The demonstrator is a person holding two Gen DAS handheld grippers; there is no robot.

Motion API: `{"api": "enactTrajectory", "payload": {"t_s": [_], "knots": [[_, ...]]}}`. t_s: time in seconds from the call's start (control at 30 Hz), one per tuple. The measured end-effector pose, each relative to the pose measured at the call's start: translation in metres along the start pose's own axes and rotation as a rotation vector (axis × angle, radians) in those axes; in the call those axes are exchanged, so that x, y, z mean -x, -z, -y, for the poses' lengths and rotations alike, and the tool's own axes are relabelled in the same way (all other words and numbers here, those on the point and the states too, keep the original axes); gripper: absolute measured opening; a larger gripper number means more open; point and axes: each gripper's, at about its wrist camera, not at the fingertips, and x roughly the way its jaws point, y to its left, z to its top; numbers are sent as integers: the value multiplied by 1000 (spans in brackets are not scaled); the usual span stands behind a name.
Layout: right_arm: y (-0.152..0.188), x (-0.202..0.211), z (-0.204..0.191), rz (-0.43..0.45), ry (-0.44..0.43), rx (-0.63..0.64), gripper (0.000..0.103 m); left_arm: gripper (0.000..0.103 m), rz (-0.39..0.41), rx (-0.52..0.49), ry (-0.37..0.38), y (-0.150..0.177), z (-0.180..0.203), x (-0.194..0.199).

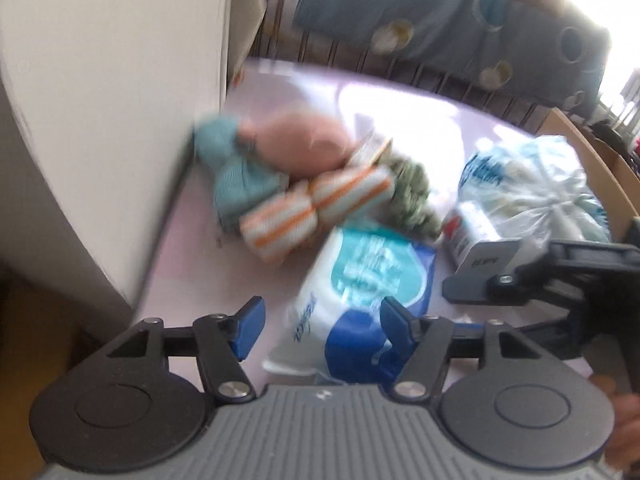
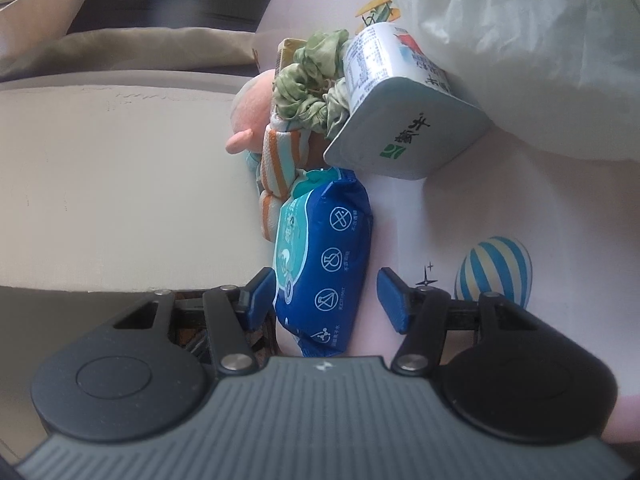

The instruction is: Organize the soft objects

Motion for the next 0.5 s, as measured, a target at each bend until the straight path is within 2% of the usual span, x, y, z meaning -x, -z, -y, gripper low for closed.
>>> {"api": "enactTrajectory", "payload": {"t_s": [0.07,0.2,0.23,0.37,0.5], "knots": [[1,-2,1,-3,0,2,56,63,-36,49,62,3,-5,-6],[0,-5,-4,-2,14,39,57,62,-47,35,208,11,2,6],[-1,-5,-6,3,30,57,58,62,-42,26,208,11,5,8],[-5,-6,-14,24,56,97,58,63,-2,-55,77,5,15,10],[-9,-11,-20,37,84,139,59,63,-55,-39,82,-5,13,-13]]}}
